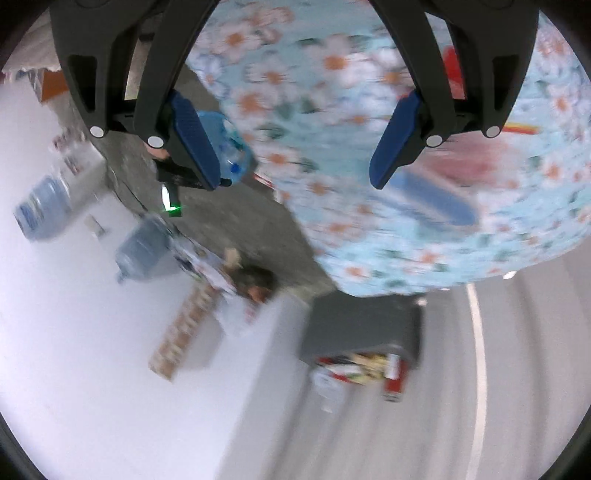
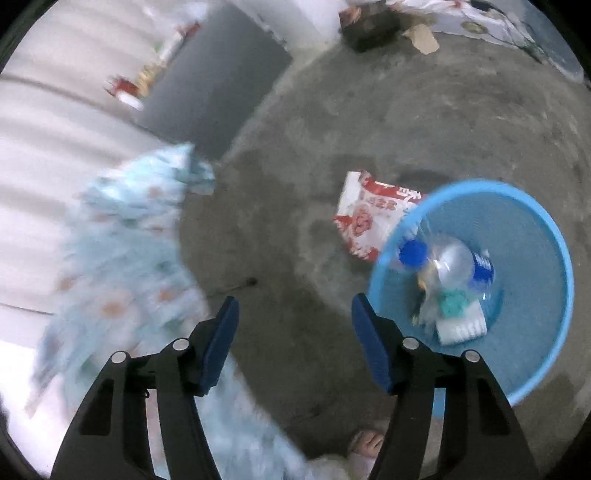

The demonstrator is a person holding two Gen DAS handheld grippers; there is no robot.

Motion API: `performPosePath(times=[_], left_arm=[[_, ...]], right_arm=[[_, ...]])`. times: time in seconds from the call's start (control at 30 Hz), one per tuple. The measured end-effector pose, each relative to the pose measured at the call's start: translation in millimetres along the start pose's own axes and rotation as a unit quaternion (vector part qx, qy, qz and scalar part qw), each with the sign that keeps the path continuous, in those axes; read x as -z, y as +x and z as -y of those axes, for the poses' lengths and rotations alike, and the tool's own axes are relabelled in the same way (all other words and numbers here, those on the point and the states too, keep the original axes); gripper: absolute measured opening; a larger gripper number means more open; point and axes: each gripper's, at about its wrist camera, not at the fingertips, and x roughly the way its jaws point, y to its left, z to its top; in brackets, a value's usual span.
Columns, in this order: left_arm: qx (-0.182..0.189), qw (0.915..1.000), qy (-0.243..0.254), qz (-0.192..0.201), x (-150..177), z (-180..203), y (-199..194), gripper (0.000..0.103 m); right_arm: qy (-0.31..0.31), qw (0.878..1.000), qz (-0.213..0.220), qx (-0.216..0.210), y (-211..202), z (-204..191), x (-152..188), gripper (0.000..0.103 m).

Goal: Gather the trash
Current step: 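Pull both open grippers back from the wastebasket, then grasp the red-and-white snack bag on the floor with the right gripper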

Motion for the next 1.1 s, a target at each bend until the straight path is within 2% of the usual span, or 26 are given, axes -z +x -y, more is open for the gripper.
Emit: performPosePath(times=[0.13, 0.27, 0.4, 0.57, 0.63, 0.77, 0.8, 0.87, 0.93, 0.97, 1.07, 1.1], left_arm=[[-0.039, 0.9979, -0.042, 0.030, -8.1, -43.4, -33.5, 0.078], [-0.079, 0.9930, -0.068, 0.056, -7.6, -72.6, -59.9, 0.080], [-0.123, 0.9861, -0.090, 0.065, -3.6, -95.8, -75.8, 0.081], [-0.156, 0.9785, -0.118, 0.065, 1.4, -113.9, -75.5, 0.081], [-0.164, 0.9765, -0.125, 0.064, 3.1, -119.4, -73.9, 0.081], [-0.175, 0.9749, -0.127, 0.053, 5.1, -123.8, -65.8, 0.081], [-0.175, 0.9753, -0.124, 0.053, 5.5, -123.0, -65.1, 0.081], [-0.178, 0.9752, -0.118, 0.057, 6.0, -121.0, -64.8, 0.081], [-0.181, 0.9755, -0.112, 0.057, 6.9, -119.0, -64.2, 0.081], [-0.183, 0.9754, -0.110, 0.056, 7.0, -118.3, -63.8, 0.081], [-0.183, 0.9757, -0.106, 0.057, 8.2, -116.4, -64.9, 0.081], [-0.182, 0.9758, -0.107, 0.057, 8.3, -116.0, -65.6, 0.081]], right_arm=[[0.018, 0.996, -0.062, 0.058, 93.9, -10.4, -49.9, 0.062], [0.055, 0.987, -0.103, 0.111, 180.1, 1.5, -87.6, 0.062], [0.105, 0.979, -0.132, 0.114, 242.8, 21.1, -102.5, 0.062], [0.122, 0.974, -0.151, 0.119, 285.7, 32.2, -109.1, 0.063], [0.137, 0.974, -0.145, 0.108, 292.8, 35.9, -110.4, 0.062], [0.155, 0.974, -0.124, 0.111, 293.3, 41.6, -109.5, 0.062], [0.158, 0.974, -0.118, 0.110, 291.5, 41.7, -109.4, 0.060], [0.140, 0.977, -0.111, 0.120, 288.5, 38.7, -110.6, 0.044], [0.130, 0.978, -0.113, 0.115, 287.8, 37.4, -110.8, 0.007], [0.132, 0.978, -0.114, 0.113, 286.4, 37.5, -110.1, 0.004], [0.118, 0.982, -0.094, 0.117, 274.4, 34.4, -108.6, 0.003], [0.113, 0.984, -0.088, 0.104, 267.4, 31.9, -107.6, 0.002]])
